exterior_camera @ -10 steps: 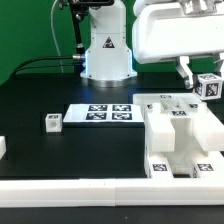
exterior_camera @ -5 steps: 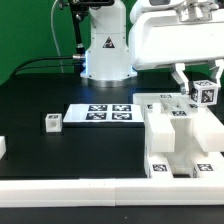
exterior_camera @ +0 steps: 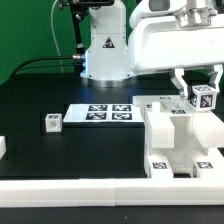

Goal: Assemble chair

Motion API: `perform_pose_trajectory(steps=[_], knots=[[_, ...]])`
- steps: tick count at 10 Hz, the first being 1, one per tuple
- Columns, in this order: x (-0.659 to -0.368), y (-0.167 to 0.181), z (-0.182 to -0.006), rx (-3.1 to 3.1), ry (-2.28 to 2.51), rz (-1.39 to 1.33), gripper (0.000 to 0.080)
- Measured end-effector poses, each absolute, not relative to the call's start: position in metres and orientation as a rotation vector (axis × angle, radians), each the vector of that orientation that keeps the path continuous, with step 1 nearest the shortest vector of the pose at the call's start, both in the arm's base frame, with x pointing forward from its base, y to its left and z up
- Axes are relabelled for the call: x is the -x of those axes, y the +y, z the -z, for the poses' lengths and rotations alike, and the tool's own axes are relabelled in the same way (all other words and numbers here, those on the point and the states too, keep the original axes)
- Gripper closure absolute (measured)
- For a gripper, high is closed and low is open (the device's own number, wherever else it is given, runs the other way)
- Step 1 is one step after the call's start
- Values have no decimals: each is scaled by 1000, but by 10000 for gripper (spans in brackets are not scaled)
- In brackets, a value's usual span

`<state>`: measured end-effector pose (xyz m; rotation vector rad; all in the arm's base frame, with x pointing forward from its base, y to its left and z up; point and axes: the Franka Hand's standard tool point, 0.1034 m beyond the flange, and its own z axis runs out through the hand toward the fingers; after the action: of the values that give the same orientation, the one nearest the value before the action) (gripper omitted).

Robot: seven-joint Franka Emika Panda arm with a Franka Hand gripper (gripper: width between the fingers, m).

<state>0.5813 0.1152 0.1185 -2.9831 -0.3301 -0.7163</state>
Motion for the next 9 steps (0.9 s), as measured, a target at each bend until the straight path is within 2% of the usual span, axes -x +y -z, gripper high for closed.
perform_pose_trajectory(steps=[6,7,8,9], knots=[[-585,115,-118,2976,-338,754,515],[-585,115,-118,2976,-338,753,432],[-585,115,-118,2976,-338,753,432],[-585,115,-118,2976,-338,753,246]])
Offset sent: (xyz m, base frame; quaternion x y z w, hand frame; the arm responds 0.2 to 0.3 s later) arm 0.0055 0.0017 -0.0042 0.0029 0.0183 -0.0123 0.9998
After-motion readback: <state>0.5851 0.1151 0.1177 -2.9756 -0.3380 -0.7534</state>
